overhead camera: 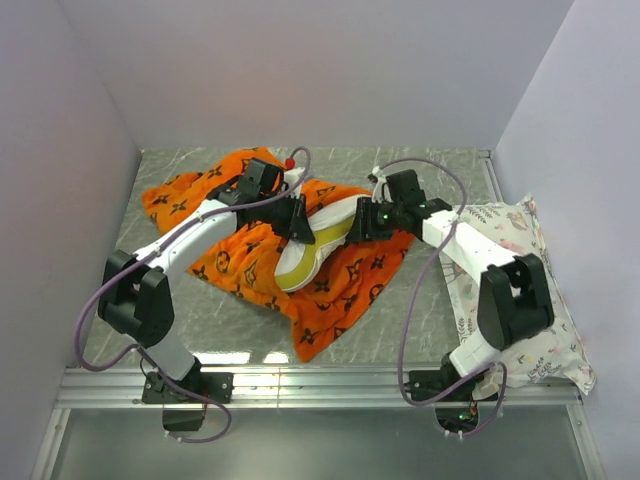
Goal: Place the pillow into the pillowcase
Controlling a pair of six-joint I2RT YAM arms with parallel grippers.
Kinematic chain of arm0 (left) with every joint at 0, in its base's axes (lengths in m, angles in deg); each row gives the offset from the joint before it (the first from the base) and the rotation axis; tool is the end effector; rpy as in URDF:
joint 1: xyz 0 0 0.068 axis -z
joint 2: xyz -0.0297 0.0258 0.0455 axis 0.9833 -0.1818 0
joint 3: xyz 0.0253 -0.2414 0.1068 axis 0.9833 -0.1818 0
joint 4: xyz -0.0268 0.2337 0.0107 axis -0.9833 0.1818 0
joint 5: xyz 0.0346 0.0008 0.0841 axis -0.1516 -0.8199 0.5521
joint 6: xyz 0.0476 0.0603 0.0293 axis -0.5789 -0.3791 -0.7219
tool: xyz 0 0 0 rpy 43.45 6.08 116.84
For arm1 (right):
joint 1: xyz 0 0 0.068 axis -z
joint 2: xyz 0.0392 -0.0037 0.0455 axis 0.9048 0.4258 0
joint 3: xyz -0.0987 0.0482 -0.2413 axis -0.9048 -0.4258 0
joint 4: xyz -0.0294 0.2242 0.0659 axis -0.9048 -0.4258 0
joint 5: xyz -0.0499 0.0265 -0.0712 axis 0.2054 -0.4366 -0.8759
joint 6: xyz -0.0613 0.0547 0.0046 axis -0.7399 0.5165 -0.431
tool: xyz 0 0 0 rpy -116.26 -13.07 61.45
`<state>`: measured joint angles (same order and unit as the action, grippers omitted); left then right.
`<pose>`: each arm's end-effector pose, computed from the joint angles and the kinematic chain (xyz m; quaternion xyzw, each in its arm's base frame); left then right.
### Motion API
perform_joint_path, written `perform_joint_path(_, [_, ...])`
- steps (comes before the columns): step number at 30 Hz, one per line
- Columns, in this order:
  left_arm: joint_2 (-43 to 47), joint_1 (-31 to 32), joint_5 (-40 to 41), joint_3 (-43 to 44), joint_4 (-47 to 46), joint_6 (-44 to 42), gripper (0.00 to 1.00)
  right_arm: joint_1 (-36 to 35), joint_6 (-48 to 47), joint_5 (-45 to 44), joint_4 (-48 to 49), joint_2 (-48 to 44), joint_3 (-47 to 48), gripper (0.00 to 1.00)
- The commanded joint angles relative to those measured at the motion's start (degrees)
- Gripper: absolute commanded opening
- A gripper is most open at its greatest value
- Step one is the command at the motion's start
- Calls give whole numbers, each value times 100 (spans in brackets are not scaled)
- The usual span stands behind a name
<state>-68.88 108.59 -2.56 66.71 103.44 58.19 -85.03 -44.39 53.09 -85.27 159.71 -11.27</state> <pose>0.2862 -0.2031 0.2698 0.2145 0.8789 -0.3677 0.2151 0.3016 0.1452 0.2366 -0.1069 0.9046 0.3148 0.2668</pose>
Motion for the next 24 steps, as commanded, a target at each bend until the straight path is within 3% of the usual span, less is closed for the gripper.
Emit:
perform_joint_path(1, [29,-189,-724,-180,-1372,1192,0,1,49,-386,-11,469,-166,48])
perform_joint_path(6, [-103,-366,-943,-1031,-3354,2667,0,204,486,7,321,603,-245,43])
perform_joint_path(10, [-358,-401,-1259,-1332,-4849,3751,0,134,1845,210,1752,277,-632,48])
perform_joint_path(13, [-542,-445,-1470,-1482,-5772,4445,0,-95,2243,175,1816,549,-334,48])
perform_joint_path(16, [-718,-524,-1725,-1500,-6467,5043,0,-218,2473,333,2009,785,-412,38])
perform_joint_path(18, [-771,-550,-1988,-1613,-7005,5621,0,-210,2892,500,2342,909,-719,26])
perform_joint_path(20, [-771,-559,-2077,-1640,-7445,5931,1,-218,3184,675,2922,1199,-912,18])
perform_joint_path(24, [-745,-568,-2209,-1833,-8033,6414,0,-218,4648,1167,4598,1735,-1124,4])
